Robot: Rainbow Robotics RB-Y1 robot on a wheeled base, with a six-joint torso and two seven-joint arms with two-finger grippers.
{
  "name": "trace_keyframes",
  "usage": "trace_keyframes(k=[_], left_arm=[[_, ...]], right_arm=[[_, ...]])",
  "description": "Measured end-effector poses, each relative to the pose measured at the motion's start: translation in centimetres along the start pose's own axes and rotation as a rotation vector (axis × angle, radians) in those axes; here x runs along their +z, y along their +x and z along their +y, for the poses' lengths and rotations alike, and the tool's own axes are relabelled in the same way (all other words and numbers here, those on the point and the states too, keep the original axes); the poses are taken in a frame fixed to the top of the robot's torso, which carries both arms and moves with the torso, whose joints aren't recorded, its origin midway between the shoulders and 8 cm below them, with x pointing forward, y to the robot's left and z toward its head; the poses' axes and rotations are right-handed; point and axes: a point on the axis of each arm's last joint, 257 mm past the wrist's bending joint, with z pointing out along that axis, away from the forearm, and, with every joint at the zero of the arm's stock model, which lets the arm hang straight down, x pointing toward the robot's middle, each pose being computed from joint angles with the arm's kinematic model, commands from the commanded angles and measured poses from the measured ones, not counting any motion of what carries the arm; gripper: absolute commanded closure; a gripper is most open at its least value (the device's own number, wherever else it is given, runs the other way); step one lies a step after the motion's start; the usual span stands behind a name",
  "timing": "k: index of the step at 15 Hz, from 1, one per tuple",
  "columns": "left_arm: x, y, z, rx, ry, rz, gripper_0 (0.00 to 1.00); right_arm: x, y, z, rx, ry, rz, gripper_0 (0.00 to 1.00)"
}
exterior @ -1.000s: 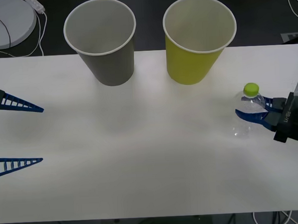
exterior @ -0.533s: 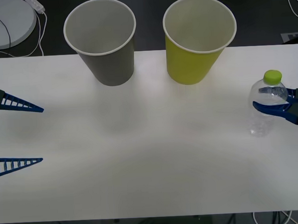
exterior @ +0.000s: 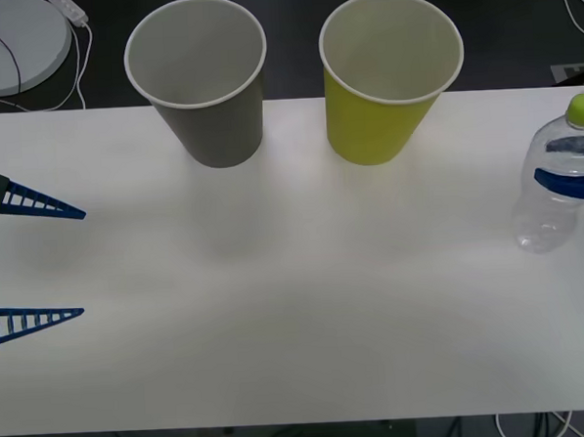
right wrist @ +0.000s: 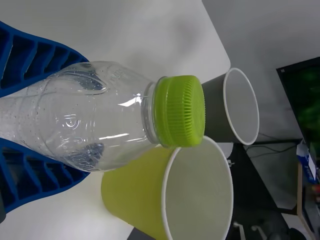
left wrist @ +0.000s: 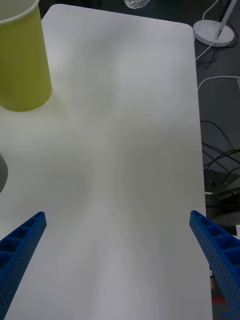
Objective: Put the can into the green bin and the plastic bottle into the gray bin
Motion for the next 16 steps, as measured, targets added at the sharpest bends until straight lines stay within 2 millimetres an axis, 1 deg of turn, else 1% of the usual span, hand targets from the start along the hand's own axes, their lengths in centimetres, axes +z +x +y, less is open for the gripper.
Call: trace_keyframes(k=[3, 6, 9, 11, 14, 16], left_arm=[[0.0, 0.0, 0.0, 0.000, 0.000, 0.000, 0.00], [0.0, 0.0, 0.0, 0.000, 0.000, 0.000, 0.00], [0.0, 0.0, 0.0, 0.000, 0.000, 0.000, 0.00], [0.0, 0.0, 0.0, 0.000, 0.000, 0.000, 0.00], [0.0, 0.0, 0.0, 0.000, 0.000, 0.000, 0.00], [0.0, 0.0, 0.0, 0.000, 0.000, 0.000, 0.00]], right_arm=[[-0.9, -2.2, 0.7, -0.022, -0.006, 0.004, 1.00], [-0.9, -4.9, 2.1, -0.025, -0.018, 0.005, 1.00], [0.1, -7.4, 3.5, -0.025, -0.031, 0.003, 1.00], [0.7, -8.7, 4.1, -0.027, -0.039, 0.010, 1.00], [1.6, -10.4, 4.4, -0.029, -0.058, 0.028, 1.00], [2.2, -11.4, 4.1, -0.038, -0.058, 0.050, 1.00]])
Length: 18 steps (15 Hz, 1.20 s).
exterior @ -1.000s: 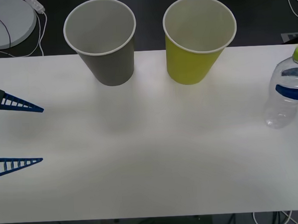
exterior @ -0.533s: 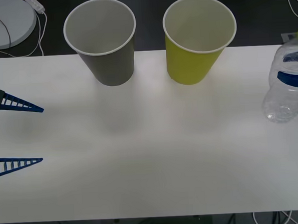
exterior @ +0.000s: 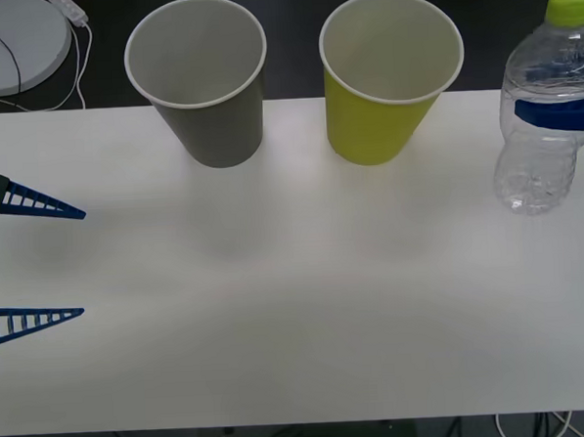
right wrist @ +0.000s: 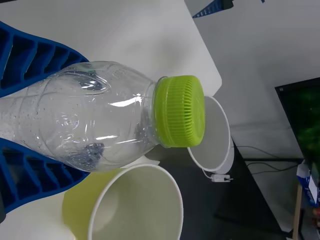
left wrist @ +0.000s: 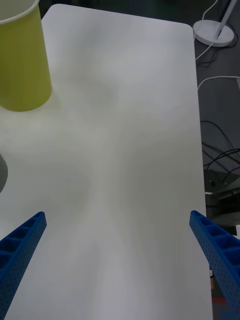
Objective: Put the can into the green bin and the plastic bottle into the gray bin
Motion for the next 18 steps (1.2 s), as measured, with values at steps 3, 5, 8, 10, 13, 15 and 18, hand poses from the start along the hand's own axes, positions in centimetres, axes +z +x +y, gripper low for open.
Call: trace_keyframes(k=[3, 5, 8, 10, 13, 15, 18], left_arm=[[0.0, 0.0, 0.0, 0.000, 0.000, 0.000, 0.00], [0.0, 0.0, 0.0, 0.000, 0.000, 0.000, 0.00], [0.0, 0.0, 0.0, 0.000, 0.000, 0.000, 0.00], [0.0, 0.0, 0.0, 0.000, 0.000, 0.000, 0.00], [0.0, 0.0, 0.0, 0.000, 0.000, 0.000, 0.00], [0.0, 0.0, 0.0, 0.000, 0.000, 0.000, 0.00], [0.0, 0.0, 0.0, 0.000, 0.000, 0.000, 0.00]], right_arm=[[1.1, -1.4, -0.6, 0.018, -0.012, 0.031, 1.00], [2.1, -2.4, -1.2, 0.024, -0.019, 0.055, 1.00], [3.5, -3.6, -2.2, 0.031, -0.026, 0.100, 1.00], [4.1, -4.8, -3.0, 0.033, -0.039, 0.133, 1.00], [5.2, -6.4, -4.0, 0.024, -0.064, 0.183, 1.00], [6.2, -7.2, -4.7, 0.019, -0.081, 0.217, 1.00], [8.5, -8.4, -5.3, 0.017, -0.103, 0.245, 1.00]])
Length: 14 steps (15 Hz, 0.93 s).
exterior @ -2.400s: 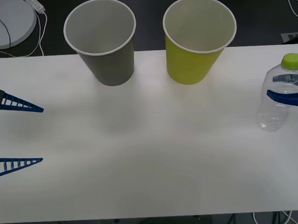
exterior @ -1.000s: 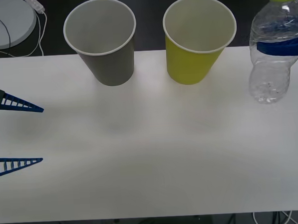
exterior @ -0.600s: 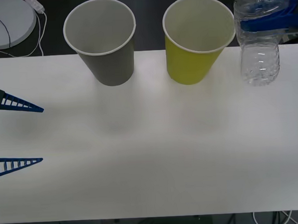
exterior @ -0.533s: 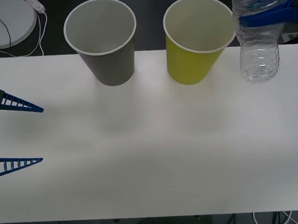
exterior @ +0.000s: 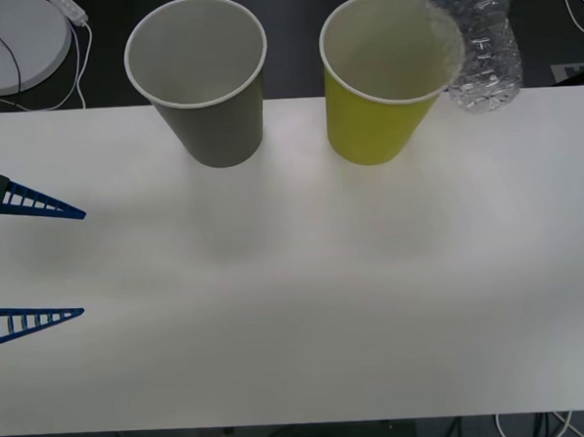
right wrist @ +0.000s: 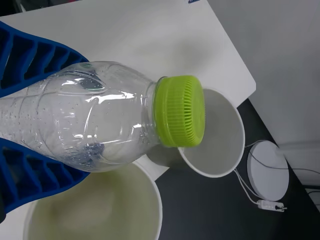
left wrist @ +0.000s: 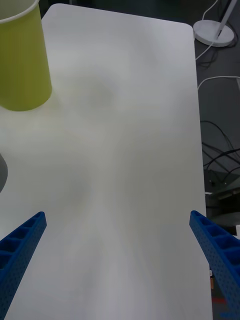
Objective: Put the can into the green bin and the plastic bottle into the gray bin
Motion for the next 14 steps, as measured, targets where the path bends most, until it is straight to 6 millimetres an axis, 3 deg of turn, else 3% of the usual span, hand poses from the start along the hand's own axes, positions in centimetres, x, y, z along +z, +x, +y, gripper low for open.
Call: trace_keyframes(k=[6, 14], left_arm=[[0.0, 0.0, 0.0, 0.000, 0.000, 0.000, 0.00], [0.0, 0.0, 0.0, 0.000, 0.000, 0.000, 0.00]], right_arm=[[4.8, -3.9, -1.7, -0.004, -0.016, 0.058, 1.00], [11.5, -8.5, -2.1, -0.001, -0.020, 0.104, 1.00]])
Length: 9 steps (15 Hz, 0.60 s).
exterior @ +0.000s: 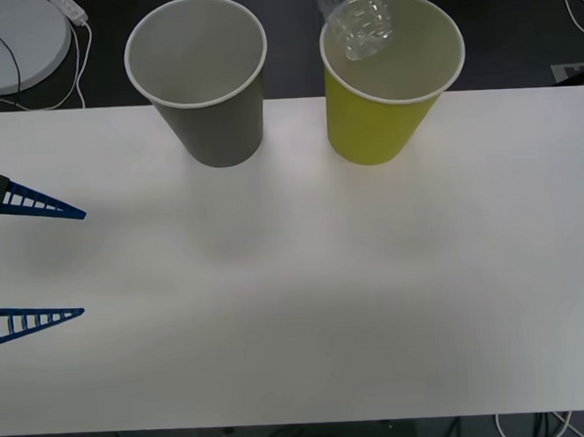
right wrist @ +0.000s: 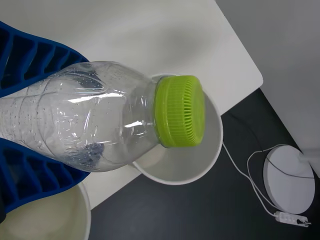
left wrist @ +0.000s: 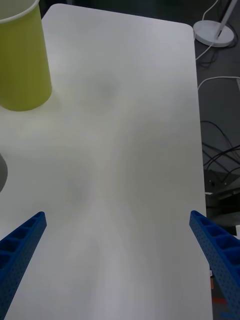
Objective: Put the can into the green bin and the plastic bottle into the gray bin
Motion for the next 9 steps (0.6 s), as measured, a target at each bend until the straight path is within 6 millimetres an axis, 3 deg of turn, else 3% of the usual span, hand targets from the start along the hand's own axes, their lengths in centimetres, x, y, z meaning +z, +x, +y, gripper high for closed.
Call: trace_keyframes(k=[9], left_arm=[[0.0, 0.0, 0.0, 0.000, 0.000, 0.000, 0.00]], right_arm=[[7.6, -4.5, -0.1, 0.005, 0.064, 0.042, 1.00]])
